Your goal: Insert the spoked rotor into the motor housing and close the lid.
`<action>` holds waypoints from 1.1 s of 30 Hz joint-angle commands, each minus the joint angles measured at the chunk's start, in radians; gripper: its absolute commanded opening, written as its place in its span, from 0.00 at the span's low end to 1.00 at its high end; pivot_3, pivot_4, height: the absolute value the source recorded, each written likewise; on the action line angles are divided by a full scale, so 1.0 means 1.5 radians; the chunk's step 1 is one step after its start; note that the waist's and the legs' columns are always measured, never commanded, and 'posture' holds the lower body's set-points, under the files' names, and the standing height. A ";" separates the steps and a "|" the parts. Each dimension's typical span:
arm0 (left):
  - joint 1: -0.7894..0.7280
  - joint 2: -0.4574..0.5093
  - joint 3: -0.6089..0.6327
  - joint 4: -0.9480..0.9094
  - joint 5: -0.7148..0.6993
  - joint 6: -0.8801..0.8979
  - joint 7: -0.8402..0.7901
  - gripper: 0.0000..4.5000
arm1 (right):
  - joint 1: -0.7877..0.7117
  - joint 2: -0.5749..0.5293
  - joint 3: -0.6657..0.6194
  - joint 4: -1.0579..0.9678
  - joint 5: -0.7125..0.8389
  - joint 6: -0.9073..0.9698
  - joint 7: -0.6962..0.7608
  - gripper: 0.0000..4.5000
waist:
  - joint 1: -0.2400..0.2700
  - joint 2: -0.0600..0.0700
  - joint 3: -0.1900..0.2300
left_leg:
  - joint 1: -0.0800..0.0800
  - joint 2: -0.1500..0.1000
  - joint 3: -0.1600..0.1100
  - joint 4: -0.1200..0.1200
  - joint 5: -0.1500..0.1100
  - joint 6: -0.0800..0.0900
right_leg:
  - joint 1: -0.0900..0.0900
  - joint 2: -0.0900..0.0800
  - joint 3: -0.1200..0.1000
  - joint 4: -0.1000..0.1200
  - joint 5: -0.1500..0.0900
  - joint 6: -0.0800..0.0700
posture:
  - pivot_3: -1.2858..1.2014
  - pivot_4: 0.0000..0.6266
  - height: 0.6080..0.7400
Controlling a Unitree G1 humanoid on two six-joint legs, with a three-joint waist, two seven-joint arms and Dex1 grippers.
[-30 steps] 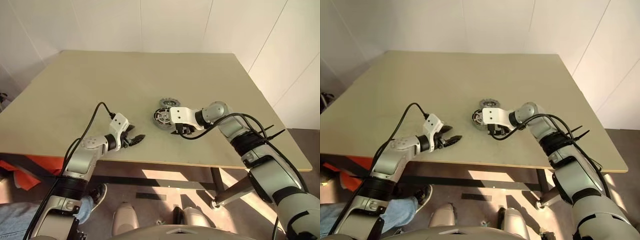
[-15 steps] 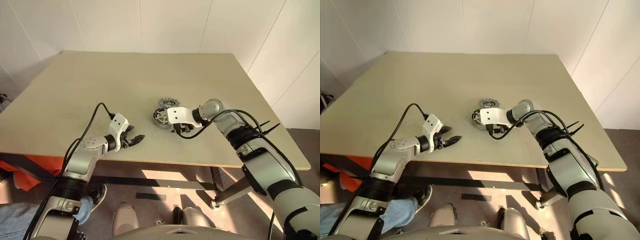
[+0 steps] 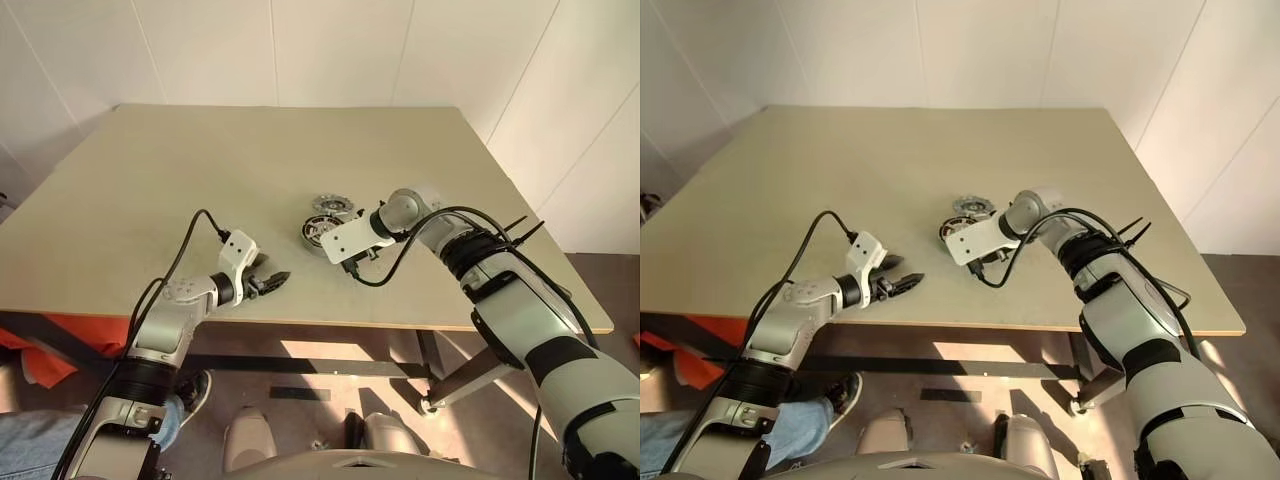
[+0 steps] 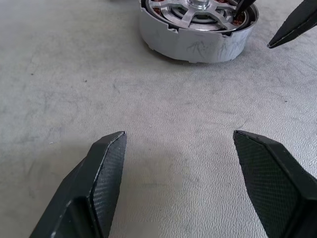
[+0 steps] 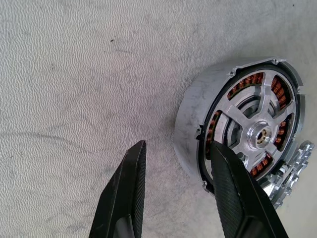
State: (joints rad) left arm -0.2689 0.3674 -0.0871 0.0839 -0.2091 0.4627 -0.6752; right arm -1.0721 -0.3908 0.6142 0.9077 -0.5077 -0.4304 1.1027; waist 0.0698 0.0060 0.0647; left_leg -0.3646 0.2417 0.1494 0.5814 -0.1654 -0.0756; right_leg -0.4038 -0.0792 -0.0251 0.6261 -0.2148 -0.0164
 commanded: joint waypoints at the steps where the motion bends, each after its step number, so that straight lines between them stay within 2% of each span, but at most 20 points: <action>1: -0.001 -0.001 0.014 -0.025 -0.007 -0.011 0.007 0.81 | -0.039 0.010 -0.003 0.007 -0.009 -0.006 -0.008 0.28 | 0.000 0.000 0.000 | 0.000 0.000 0.000 0.000 0.000 0.000 | 0.000 0.000 0.000 0.000 0.000 0.000 | 0.52 0.00 1.00; 4: 0.001 0.000 0.017 -0.025 -0.008 -0.011 0.009 0.81 | -0.040 0.014 -0.008 0.011 -0.009 -0.005 -0.012 0.05 | -0.001 0.000 0.000 | 0.000 0.000 0.000 0.000 0.000 0.000 | 0.000 0.000 0.000 0.000 0.000 0.000 | 0.52 0.00 1.00; 5: 0.001 0.000 0.017 -0.025 -0.008 -0.011 0.010 0.81 | -0.039 0.015 -0.011 0.011 -0.008 -0.005 -0.012 0.00 | -0.001 0.000 0.000 | 0.000 0.000 0.000 0.000 0.000 0.000 | 0.000 0.000 0.000 0.000 0.000 -0.001 | 0.52 0.00 1.00; 13: -0.008 0.000 0.019 -0.014 -0.005 -0.015 0.009 0.81 | -0.041 0.011 -0.023 0.016 -0.008 0.004 -0.020 0.00 | -0.001 0.000 0.000 | -0.001 0.001 0.000 0.000 0.000 0.000 | -0.002 0.001 0.000 0.000 0.000 -0.001 | 0.52 0.00 1.00; 19: -0.009 -0.010 0.011 -0.008 -0.002 -0.020 0.014 0.81 | -0.046 0.006 -0.075 -0.001 0.046 0.091 0.011 0.00 | -0.001 0.000 0.000 | -0.002 0.001 0.000 0.000 0.000 0.000 | -0.002 0.001 0.000 0.000 0.000 -0.001 | 0.52 0.00 1.00; 21: -0.002 -0.016 0.008 -0.009 0.000 -0.023 0.017 0.81 | -0.040 -0.001 -0.113 -0.041 0.094 0.183 0.070 0.00 | 0.000 0.000 0.000 | -0.002 0.001 0.000 0.000 0.000 0.000 | -0.002 0.001 0.000 0.000 0.000 -0.001 | 0.52 0.00 1.00; 26: 0.017 -0.028 0.006 -0.007 0.000 -0.031 0.025 0.81 | -0.017 -0.007 -0.170 -0.243 0.186 0.548 0.209 0.00 | 0.005 0.000 0.000 | -0.003 0.001 0.000 0.000 -0.001 0.001 | -0.002 0.001 0.000 -0.001 0.000 -0.001 | 0.52 0.00 1.00; 30: 0.024 -0.035 0.002 -0.009 0.002 -0.034 0.029 0.81 | -0.031 0.007 -0.174 -0.342 0.218 0.815 0.218 0.00 | 0.007 0.000 0.000 | -0.002 0.001 0.000 0.000 -0.001 0.002 | -0.002 0.001 0.000 -0.001 0.000 -0.001 | 0.52 0.00 1.00; 33: 0.022 -0.035 0.007 -0.009 0.001 -0.034 0.032 0.81 | -0.045 0.033 -0.170 -0.363 0.244 0.994 0.184 0.00 | 0.010 0.000 0.000 | -0.002 0.001 0.000 0.000 -0.001 0.001 | -0.002 0.001 0.000 -0.001 0.000 -0.001 | 0.52 0.00 1.00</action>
State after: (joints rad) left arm -0.2395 0.3157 -0.0736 0.0795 -0.2053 0.4113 -0.6272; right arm -1.0830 -0.3509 0.3876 0.4190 -0.1798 0.9291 1.4020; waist 0.0844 0.0065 0.0651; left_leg -0.3666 0.2426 0.1495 0.5807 -0.1660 -0.0744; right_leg -0.4063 -0.0782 -0.0249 0.6248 -0.2143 -0.0178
